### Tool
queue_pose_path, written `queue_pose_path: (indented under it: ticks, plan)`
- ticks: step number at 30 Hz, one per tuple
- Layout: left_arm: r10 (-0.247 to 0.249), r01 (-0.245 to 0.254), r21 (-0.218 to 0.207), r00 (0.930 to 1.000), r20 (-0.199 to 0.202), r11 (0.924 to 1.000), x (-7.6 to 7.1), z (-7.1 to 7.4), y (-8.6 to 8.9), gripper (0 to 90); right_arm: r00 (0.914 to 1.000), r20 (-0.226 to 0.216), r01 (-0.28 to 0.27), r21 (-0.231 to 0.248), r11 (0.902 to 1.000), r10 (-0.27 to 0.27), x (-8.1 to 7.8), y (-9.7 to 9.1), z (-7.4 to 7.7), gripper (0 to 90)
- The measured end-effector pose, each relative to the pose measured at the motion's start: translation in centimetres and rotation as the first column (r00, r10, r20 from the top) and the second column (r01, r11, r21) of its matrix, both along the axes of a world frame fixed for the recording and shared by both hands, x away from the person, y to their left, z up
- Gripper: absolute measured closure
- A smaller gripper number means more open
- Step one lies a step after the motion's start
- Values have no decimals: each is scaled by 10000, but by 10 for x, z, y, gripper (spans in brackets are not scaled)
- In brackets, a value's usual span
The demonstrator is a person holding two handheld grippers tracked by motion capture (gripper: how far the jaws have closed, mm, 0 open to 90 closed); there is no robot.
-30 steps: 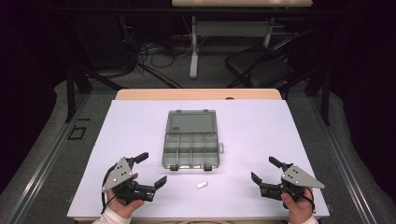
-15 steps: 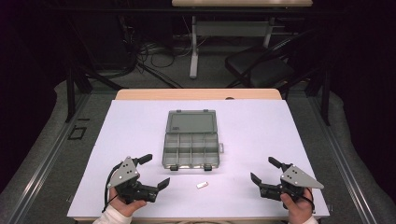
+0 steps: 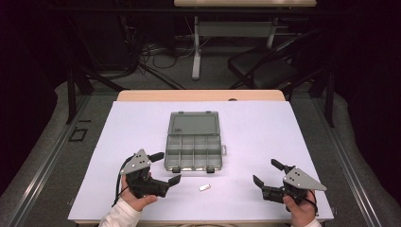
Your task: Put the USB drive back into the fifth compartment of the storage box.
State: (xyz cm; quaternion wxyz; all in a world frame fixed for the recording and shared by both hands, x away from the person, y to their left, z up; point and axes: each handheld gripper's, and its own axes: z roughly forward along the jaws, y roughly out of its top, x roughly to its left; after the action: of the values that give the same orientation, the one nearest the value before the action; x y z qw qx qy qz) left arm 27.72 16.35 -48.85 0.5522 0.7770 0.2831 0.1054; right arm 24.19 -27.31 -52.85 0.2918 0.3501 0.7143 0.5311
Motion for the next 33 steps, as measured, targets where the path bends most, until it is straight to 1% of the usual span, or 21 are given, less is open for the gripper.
queue_pose_path:
  ticks: [1,5,6,7,8,9,10,11,12,13,16,18,20,21,22,24,26,27,29,30,33]
  plan:
    - [-43,43,250,10000,9,9997,3,2,-5,7,10000,-5,1,-7,10000,-1,0,0,0,139]
    - [-211,215,530,9997,-80,9984,7,4,-13,11,10000,-42,-9,-30,10000,9,0,1,0,139]
    - [-225,231,709,9997,-104,9972,8,5,-15,26,10000,-49,-14,-28,10000,14,1,1,0,139]
    - [-280,289,796,9995,-124,9964,9,6,-18,35,10000,-56,-17,-29,10000,17,1,1,0,139]
    - [-430,440,980,9990,-127,9942,10,7,-23,35,10000,-49,-27,-45,10000,27,1,1,-1,139]
    - [-430,440,980,9990,-127,9942,10,7,-23,36,10000,-54,-38,-54,10000,38,1,1,-1,139]
    - [-480,491,1094,9988,-126,9928,10,7,-26,36,10000,-54,-38,-54,10000,38,1,1,-1,139]
    - [-532,525,1435,9986,5,9883,10,8,-31,50,10000,-50,-57,-67,10000,57,1,2,-1,139]
    - [-593,578,1597,9982,43,9855,10,8,-34,55,10000,-54,-63,-59,10000,63,1,2,-1,139]
    - [-593,578,1597,9982,43,9855,10,8,-34,68,10000,-50,-86,-73,9999,85,1,2,-1,139]
    - [-769,708,1970,9968,237,9778,8,9,-41,95,9999,-69,-119,-110,9999,119,1,2,-1,139]
    - [-856,790,2090,9961,224,9747,7,9,-45,109,9999,-75,-127,-106,9999,126,0,2,-1,139]
    - [-939,915,2239,9956,0,9703,8,10,-49,116,9999,-80,-137,-110,9998,136,0,3,-1,139]
    - [-964,950,2292,9953,-50,9687,8,10,-51,123,9998,-104,-147,-98,9998,146,0,3,-1,139]
    - [-964,950,2292,9953,-50,9687,8,10,-51,140,9998,-94,-156,-114,9998,155,0,3,-1,139]
    - [-1081,1096,2370,9939,-192,9653,8,12,-54,152,9998,-74,-184,-156,9997,183,1,3,-1,139]
    - [-1063,1086,2374,9941,-222,9653,8,13,-56,155,9997,-113,-203,-158,9997,201,0,4,-1,139]
    - [-1100,1126,2412,9936,-243,9639,9,13,-57,155,9997,-113,-203,-158,9997,201,0,4,-1,139]
    - [-1118,1184,2413,9929,-408,9632,10,14,-59,160,9997,-106,-214,-174,9996,212,0,4,-1,139]
    - [-1173,1272,2442,9916,-547,9613,10,14,-62,164,9997,-105,-212,-164,9996,211,0,4,-1,139]
    - [-1227,1364,2549,9900,-689,9573,11,14,-66,185,9997,-90,-233,-165,9996,231,0,4,-1,139]
